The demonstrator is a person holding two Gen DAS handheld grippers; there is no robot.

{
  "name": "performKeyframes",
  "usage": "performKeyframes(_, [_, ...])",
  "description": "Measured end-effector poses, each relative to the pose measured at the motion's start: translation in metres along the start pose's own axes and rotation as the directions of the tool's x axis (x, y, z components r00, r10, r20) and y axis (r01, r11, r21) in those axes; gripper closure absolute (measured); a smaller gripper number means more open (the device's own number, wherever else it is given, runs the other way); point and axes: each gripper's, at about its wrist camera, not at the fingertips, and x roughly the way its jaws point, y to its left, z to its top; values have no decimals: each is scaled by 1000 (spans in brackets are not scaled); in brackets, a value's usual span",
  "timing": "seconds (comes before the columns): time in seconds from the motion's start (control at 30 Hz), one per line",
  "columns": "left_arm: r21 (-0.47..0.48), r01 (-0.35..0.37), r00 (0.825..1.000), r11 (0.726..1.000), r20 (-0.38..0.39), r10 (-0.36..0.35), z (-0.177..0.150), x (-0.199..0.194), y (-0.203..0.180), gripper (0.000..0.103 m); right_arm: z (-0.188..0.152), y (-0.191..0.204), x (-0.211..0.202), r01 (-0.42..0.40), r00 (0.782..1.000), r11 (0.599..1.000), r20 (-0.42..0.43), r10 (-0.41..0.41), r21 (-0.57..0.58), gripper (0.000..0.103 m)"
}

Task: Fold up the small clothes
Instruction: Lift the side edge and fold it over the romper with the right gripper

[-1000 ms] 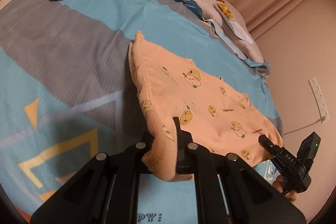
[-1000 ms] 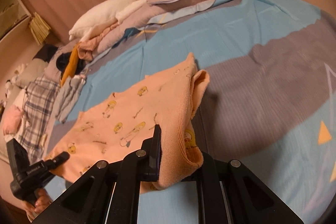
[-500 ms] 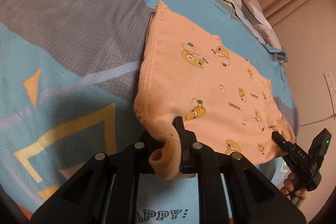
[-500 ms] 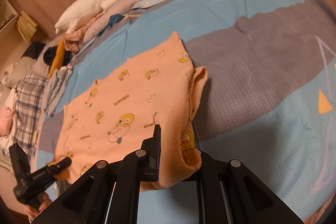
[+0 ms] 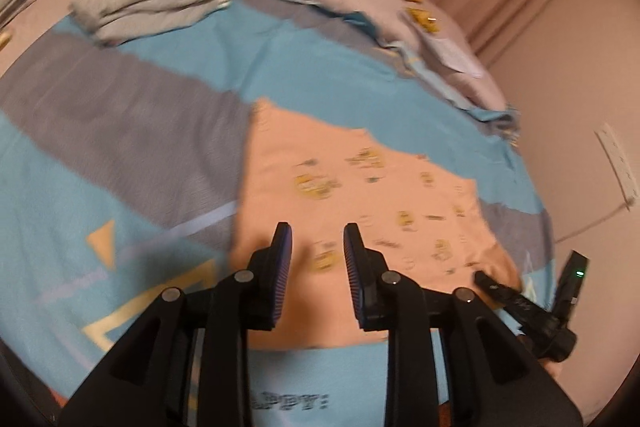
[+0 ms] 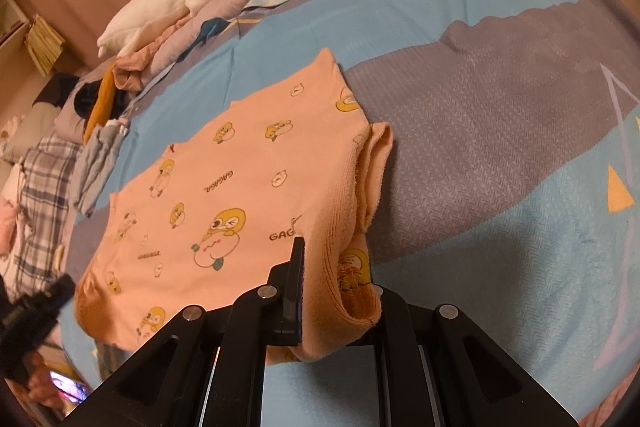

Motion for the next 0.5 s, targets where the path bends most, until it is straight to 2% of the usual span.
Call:
performKeyframes(0.17, [72,66,995,995,-77,-60,-7,35,-34,79,0,2,0,4,1000,1000,3,-4,-4,91])
performKeyframes(0.33, [107,133,972,985,-206,-109,-29,80,-58,79,1,5,-1,4,1000,1000,13,-4,-14,91])
performKeyframes(0.43, [128,108,962,986,-264,-71,-41,103,-62,79,2,7,-3,3,1000,1000,21,-3,-24,91])
performKeyframes(0.5, [123,101,960,987,-273,-64,-48,112,-59,79,3,9,-6,-3,999,999,31,4,-34,91])
